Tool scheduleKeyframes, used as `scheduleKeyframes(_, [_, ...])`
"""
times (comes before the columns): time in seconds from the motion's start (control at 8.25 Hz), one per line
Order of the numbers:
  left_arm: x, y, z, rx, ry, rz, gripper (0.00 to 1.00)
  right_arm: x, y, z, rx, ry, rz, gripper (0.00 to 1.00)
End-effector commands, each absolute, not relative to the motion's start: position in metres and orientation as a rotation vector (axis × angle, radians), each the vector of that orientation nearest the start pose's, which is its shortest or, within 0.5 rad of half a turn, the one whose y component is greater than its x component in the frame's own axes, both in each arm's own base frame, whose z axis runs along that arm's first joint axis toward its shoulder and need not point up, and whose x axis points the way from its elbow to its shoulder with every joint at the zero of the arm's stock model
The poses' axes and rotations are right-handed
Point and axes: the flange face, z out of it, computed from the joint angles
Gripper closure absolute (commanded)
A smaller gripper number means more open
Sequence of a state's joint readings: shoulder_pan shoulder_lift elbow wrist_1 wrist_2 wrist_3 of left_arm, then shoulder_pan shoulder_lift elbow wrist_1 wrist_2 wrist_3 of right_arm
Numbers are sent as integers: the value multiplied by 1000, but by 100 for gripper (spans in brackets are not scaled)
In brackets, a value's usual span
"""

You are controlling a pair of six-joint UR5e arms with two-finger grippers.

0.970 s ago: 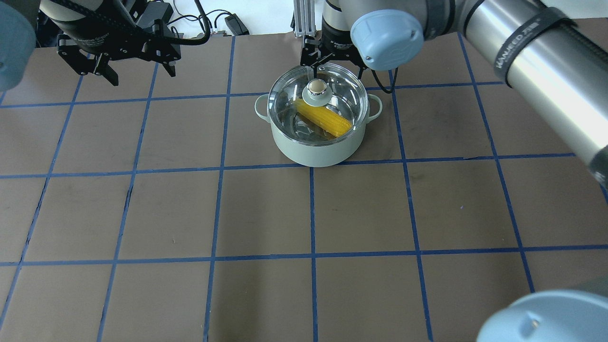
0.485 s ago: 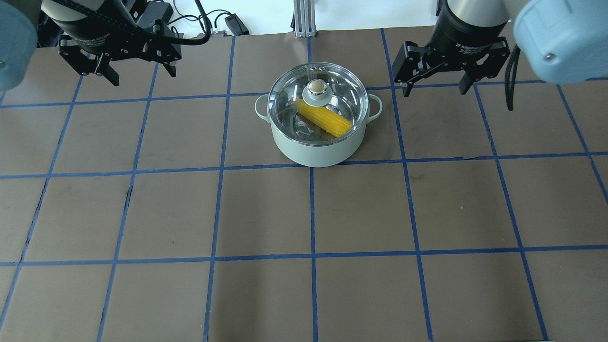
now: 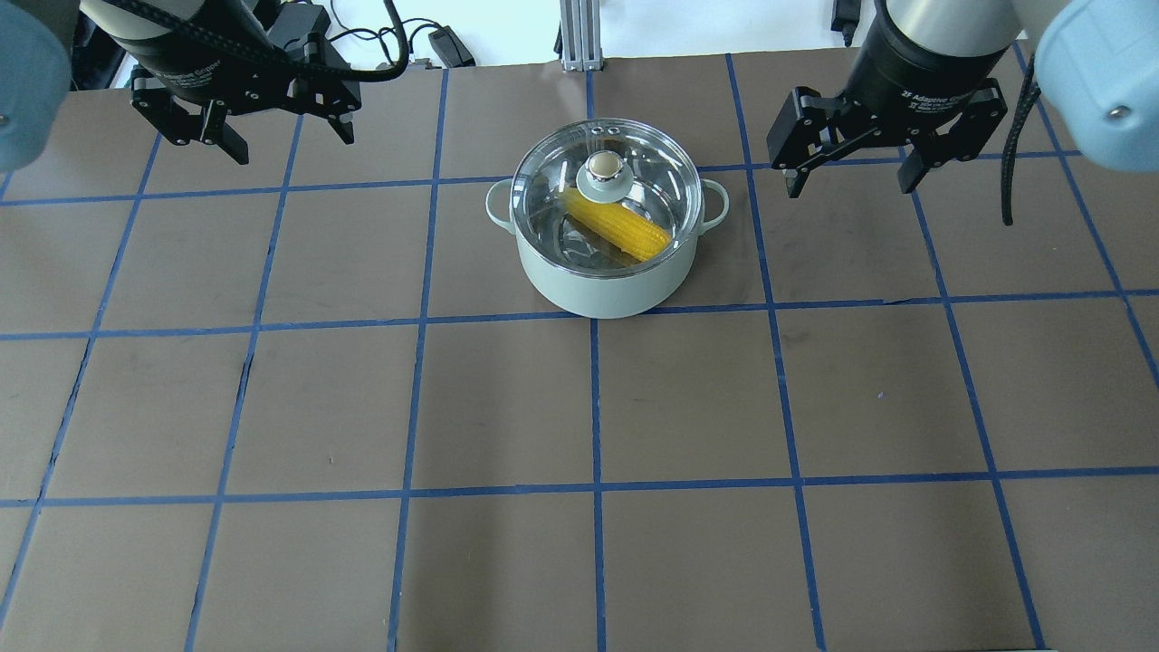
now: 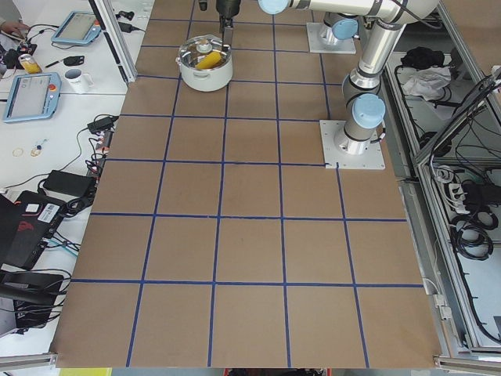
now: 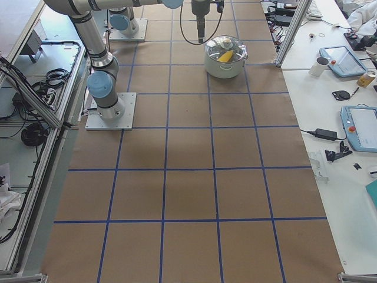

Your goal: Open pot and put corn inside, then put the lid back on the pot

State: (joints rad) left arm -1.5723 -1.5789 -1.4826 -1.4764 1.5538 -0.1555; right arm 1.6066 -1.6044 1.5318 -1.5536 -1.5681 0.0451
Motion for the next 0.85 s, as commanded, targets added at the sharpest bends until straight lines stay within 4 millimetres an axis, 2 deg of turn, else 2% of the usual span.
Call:
scheduleKeyframes(0.0, [-136, -509, 538, -242, 3160, -269, 0, 150, -476, 522, 7, 3138, -87, 0])
scheduleKeyframes(0.48, [-136, -508, 537, -227, 3161, -259, 0, 150, -477, 523, 7, 3138, -94, 0])
scheduleKeyframes(0.61, [-137, -503, 542, -148, 3161, -253, 0, 150, -477, 523, 7, 3139, -94, 0])
scheduleKeyframes(0.73, [-138, -488, 552, -102, 3162, -215, 0, 150, -477, 523, 7, 3139, -94, 0])
